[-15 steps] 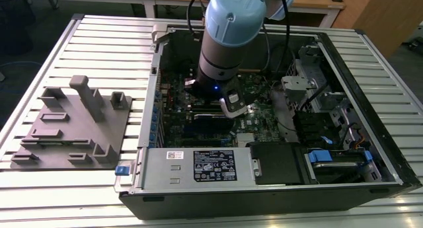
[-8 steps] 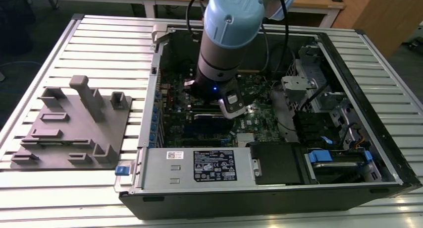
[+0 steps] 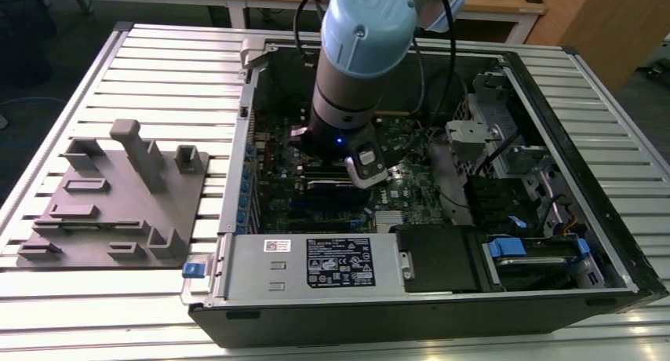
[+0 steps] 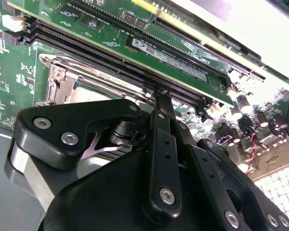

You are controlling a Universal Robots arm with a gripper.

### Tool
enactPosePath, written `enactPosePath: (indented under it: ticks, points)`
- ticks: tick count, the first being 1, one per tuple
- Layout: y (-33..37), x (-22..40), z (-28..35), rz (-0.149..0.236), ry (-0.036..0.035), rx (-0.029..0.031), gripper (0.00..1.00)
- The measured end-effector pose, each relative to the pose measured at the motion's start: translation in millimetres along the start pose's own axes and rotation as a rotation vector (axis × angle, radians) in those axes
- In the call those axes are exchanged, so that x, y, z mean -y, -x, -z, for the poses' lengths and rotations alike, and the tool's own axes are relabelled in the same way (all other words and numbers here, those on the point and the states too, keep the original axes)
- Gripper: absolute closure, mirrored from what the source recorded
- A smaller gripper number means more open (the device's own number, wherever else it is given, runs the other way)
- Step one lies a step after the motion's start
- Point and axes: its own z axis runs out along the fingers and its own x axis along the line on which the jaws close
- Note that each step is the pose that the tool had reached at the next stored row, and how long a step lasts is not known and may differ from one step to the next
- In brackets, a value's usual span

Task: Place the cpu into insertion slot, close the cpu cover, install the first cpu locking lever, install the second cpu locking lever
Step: 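Install the second cpu locking lever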

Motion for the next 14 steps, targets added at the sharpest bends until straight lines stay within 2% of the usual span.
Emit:
enactPosePath:
  ticks: [9,14]
  points:
    - [-0.9,-0.2,-0.4,0.0,0.0015,-0.0002,0.89]
    - [-1.1,-0.3,-0.6,0.0,0.0084,-0.0005,0.89]
